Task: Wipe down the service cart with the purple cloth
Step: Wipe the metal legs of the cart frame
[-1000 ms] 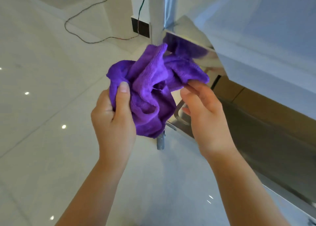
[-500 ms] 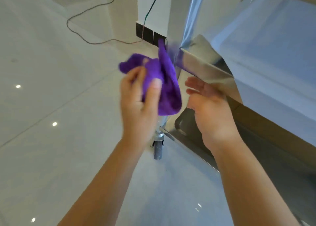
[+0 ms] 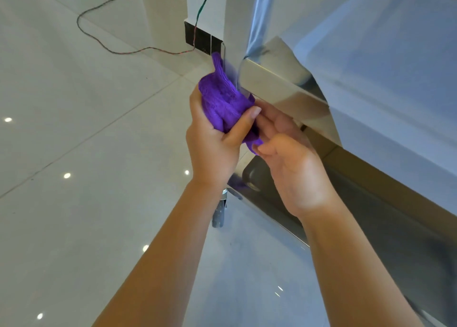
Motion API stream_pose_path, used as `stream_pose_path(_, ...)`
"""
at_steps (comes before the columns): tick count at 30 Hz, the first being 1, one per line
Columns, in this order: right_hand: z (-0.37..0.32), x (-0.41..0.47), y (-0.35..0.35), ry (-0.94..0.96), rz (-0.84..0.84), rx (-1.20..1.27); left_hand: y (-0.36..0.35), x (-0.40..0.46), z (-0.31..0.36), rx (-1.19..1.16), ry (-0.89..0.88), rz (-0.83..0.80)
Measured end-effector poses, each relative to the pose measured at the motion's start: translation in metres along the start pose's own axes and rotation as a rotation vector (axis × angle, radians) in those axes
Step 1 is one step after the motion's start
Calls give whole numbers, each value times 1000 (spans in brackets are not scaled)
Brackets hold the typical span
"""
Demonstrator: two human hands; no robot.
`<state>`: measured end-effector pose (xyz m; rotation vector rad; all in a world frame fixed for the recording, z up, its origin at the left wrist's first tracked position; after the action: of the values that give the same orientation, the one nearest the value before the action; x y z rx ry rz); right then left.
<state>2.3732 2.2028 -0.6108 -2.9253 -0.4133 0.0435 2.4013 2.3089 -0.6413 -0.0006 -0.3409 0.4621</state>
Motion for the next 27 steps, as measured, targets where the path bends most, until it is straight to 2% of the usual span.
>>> stream_pose_path(2, 8, -1, 8, -8, -4, 32, 2, -2, -6, -4, 31, -10)
stream_pose_path(4, 23, 3, 16, -48, 64, -14, 5, 0, -11, 11, 48, -30)
stream_pose_path(12, 60, 3, 21, -139, 173, -444, 7, -13, -39, 151, 130, -28)
stream_pose_path(14, 67, 2, 22, -220, 148, -536, 10, -19, -55, 199, 172, -48)
stream_pose_path(18, 82, -5, 9, -405, -68, -409, 15, -31, -81, 288, 291, -99)
stream_pose_path(22, 87, -7, 6, -397, 0, -282, 16, -36, -90, 327, 337, -118)
stream_pose_path(27, 87, -16, -1, -287, 71, -182, 13, -39, -78, 322, 274, -128)
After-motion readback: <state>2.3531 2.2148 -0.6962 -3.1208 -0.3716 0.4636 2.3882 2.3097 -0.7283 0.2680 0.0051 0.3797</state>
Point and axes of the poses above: each hand's wrist, its own x-axis towards the middle knuckle, its own y-axis out of the back of the hand, z = x × y, the point moved 3 cm from there along x, towards the middle knuckle, and after that the axes turned 5 degrees about y, right-handed, at the moved point
